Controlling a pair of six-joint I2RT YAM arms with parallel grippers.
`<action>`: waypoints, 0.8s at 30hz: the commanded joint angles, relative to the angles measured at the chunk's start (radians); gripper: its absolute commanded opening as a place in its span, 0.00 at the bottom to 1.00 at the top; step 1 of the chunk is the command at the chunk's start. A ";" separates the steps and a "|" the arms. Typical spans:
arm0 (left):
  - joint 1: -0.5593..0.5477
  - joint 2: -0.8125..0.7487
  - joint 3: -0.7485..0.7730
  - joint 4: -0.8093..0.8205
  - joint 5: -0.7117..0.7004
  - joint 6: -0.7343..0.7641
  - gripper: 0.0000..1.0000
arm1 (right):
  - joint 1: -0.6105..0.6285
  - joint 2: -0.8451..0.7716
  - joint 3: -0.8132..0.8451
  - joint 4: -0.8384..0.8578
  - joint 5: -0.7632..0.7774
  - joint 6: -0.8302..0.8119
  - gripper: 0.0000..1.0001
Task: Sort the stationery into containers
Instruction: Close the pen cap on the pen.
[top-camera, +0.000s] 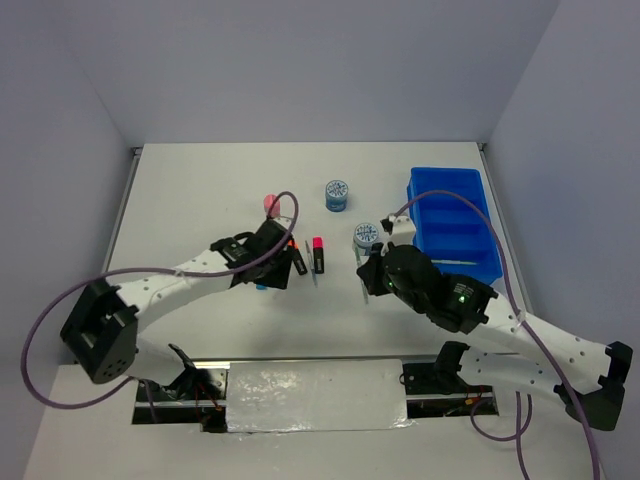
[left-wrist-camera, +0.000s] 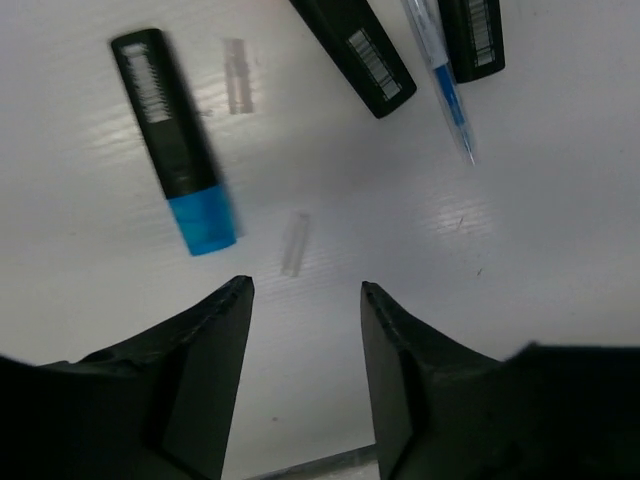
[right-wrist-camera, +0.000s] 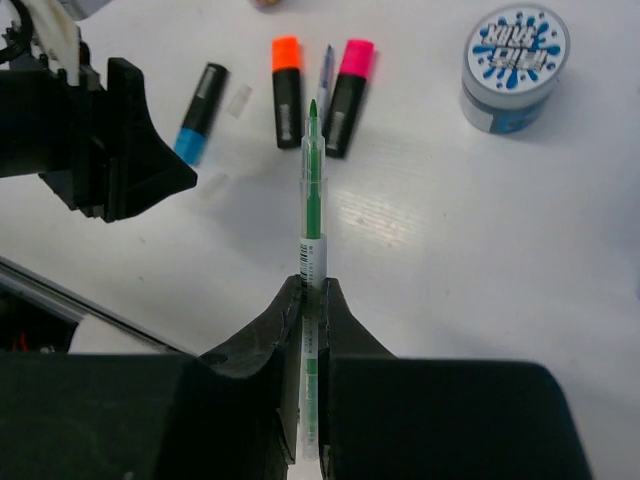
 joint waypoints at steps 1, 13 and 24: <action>-0.027 0.089 0.029 0.077 -0.014 -0.002 0.56 | -0.005 -0.022 -0.032 -0.068 0.016 0.024 0.00; -0.032 0.206 -0.024 0.135 -0.010 0.026 0.46 | -0.001 -0.037 -0.075 -0.036 -0.010 0.020 0.00; -0.032 0.261 -0.040 0.123 -0.045 0.009 0.40 | -0.003 -0.039 -0.064 -0.034 -0.019 0.012 0.00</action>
